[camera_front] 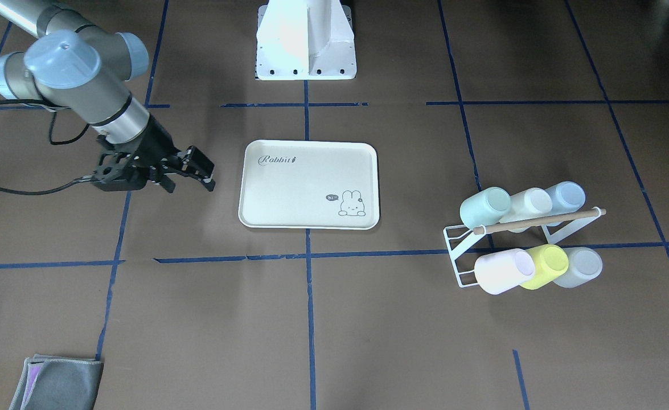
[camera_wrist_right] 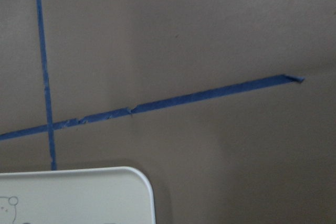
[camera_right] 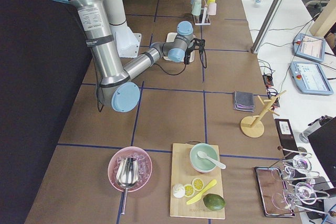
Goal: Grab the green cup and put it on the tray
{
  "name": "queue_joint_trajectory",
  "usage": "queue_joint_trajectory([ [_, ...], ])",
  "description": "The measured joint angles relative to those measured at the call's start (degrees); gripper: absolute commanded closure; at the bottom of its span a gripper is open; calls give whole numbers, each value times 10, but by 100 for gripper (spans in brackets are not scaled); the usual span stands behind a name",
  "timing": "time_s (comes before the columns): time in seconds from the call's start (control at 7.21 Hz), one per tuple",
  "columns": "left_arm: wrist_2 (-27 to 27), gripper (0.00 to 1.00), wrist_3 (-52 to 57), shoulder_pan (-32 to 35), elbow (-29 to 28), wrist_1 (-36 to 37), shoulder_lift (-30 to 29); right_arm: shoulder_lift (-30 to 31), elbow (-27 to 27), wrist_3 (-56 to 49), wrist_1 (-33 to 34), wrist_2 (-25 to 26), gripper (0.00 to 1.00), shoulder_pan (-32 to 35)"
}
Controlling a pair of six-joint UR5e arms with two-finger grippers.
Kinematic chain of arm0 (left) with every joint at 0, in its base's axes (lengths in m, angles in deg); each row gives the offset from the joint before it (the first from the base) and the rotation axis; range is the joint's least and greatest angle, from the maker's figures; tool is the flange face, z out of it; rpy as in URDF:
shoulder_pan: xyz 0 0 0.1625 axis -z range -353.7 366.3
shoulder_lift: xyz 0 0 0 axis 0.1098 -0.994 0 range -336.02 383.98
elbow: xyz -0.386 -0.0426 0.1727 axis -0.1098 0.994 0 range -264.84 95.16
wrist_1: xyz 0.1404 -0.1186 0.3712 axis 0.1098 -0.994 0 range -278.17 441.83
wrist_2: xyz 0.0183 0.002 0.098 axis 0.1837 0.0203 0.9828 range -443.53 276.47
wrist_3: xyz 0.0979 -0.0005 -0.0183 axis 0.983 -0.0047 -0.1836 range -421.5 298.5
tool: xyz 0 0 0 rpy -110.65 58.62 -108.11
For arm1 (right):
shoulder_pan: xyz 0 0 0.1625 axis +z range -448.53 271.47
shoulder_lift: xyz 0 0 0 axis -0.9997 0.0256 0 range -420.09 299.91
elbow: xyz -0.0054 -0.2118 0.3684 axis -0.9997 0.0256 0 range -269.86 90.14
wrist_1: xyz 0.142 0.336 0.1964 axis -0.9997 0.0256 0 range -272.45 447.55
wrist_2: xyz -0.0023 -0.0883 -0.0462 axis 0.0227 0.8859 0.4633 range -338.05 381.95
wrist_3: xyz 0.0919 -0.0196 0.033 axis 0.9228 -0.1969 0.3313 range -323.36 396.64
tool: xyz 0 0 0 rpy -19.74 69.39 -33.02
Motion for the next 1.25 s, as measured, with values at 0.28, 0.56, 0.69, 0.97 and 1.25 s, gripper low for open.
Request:
queue_joint_trajectory([
  [0.28,11,0,0,-50,81,21,-2,3,-37,-143,140,-25,0,64],
  [0.56,97,0,22,-88,149,40,-3,15,-54,-315,255,-36,0,124],
  [0.69,158,0,66,-107,176,65,-10,35,-53,-399,278,-38,0,157],
  [0.97,276,0,173,-137,208,168,-75,78,-34,-554,289,-49,0,226],
  [1.25,408,0,236,-215,242,272,-152,109,8,-678,287,-99,0,291],
])
